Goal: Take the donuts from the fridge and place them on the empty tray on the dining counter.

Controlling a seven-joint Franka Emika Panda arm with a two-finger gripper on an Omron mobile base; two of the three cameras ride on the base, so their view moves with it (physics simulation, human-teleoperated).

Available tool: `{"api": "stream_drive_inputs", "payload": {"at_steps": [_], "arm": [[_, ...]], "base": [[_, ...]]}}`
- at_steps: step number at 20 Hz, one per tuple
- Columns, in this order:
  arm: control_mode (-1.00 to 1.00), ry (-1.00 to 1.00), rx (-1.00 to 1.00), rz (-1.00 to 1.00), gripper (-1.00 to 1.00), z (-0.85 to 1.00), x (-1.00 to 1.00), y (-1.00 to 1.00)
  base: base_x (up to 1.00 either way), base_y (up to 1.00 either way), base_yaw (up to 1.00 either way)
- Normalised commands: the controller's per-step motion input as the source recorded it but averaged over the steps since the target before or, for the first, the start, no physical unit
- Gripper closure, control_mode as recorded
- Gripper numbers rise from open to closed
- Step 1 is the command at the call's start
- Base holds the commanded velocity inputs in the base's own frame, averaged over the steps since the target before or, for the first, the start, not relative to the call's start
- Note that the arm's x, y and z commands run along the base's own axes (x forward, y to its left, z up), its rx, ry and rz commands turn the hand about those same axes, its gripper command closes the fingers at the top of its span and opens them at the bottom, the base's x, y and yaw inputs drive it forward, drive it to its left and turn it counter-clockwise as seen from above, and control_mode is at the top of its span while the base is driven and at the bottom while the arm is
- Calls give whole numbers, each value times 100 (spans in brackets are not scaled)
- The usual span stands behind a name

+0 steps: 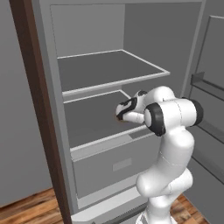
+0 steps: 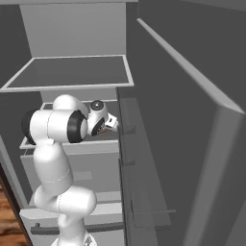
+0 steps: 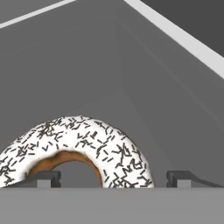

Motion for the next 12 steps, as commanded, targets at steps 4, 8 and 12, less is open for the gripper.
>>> {"api": "stream_drive_inputs", "payload": {"at_steps": [4, 8, 12], "arm": [[-100, 5, 0, 0, 100, -48, 3, 17], [-100, 9, 0, 0, 100, -56, -5, 26], [-100, 22, 0, 0, 100, -88, -34, 60]], "base": [[0, 0, 0], [0, 0, 0], [0, 0, 0]]}}
